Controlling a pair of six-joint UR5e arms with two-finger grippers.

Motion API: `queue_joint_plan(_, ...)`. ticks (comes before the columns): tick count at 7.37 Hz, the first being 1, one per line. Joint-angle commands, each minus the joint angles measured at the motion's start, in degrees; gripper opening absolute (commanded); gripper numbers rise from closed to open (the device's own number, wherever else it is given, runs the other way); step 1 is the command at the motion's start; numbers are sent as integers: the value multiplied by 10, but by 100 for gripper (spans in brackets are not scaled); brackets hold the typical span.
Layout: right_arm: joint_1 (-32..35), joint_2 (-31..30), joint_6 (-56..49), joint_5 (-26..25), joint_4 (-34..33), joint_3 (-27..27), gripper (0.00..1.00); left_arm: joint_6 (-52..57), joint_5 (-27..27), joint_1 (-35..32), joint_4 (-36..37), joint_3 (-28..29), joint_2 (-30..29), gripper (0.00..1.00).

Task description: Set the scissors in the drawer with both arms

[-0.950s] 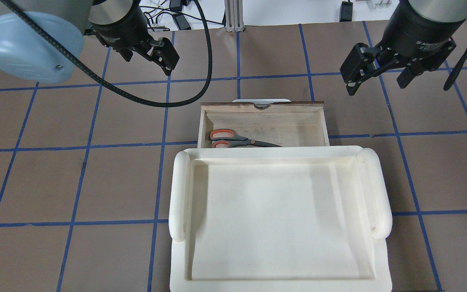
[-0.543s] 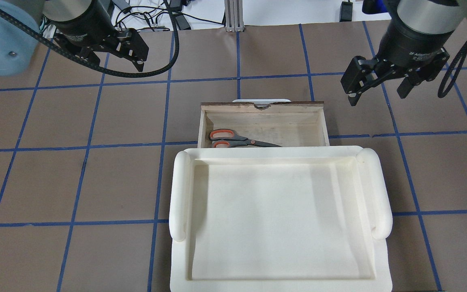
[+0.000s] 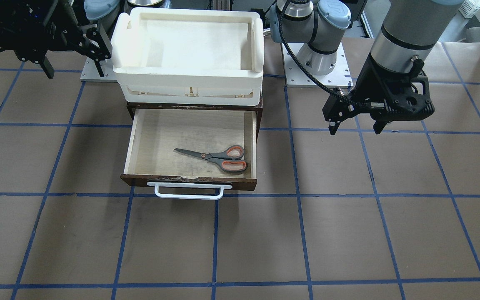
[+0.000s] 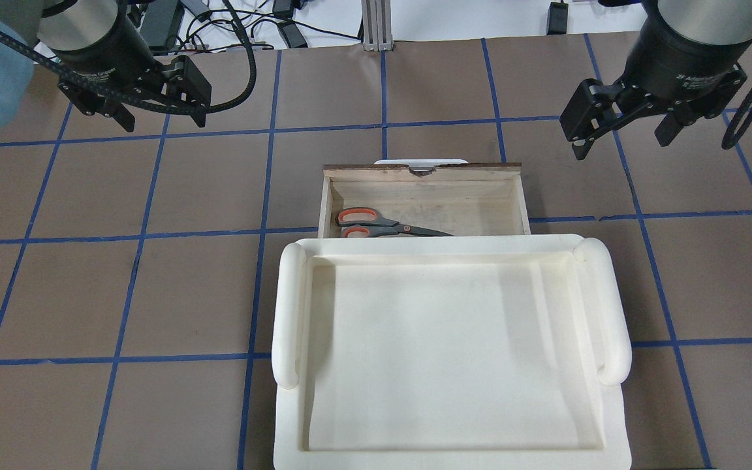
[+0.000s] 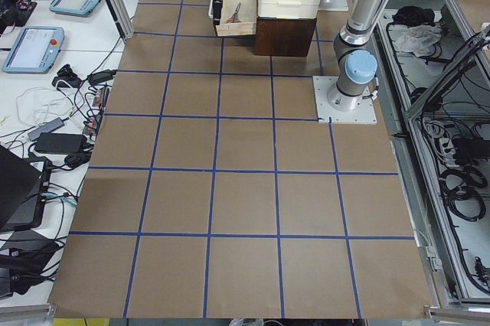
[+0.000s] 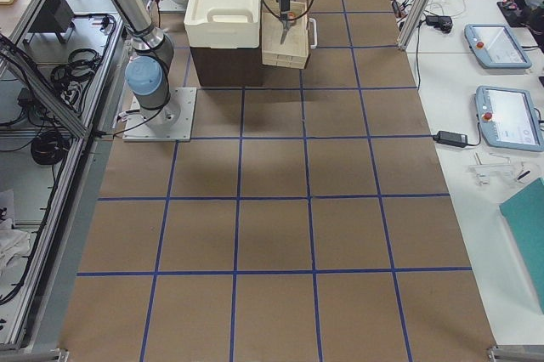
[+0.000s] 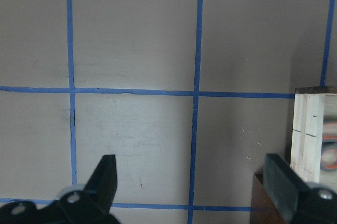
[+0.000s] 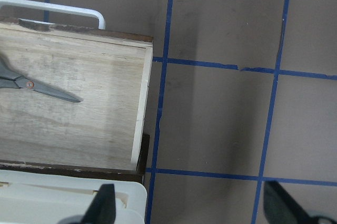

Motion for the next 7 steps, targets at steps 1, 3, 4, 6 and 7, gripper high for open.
queue_joint_plan(1,1,-15,0,1,-12,-5,100,-1,-4,6,-1,-13,9,100)
queue_joint_plan(3,0,-15,0,2,-17,-3,100,-1,1,6,-14,-14,12,100)
queue_joint_plan(4,2,-17,0,15,-20,-12,100,-1,3,6,-14,-14,12,100)
queue_joint_plan(6,3,-6,6,12,11,-17,100,-1,3,6,-19,-14,15,100)
queue_joint_plan(7,3,-2,6,12,17,-16,100,-1,4,6,-19,-14,15,100)
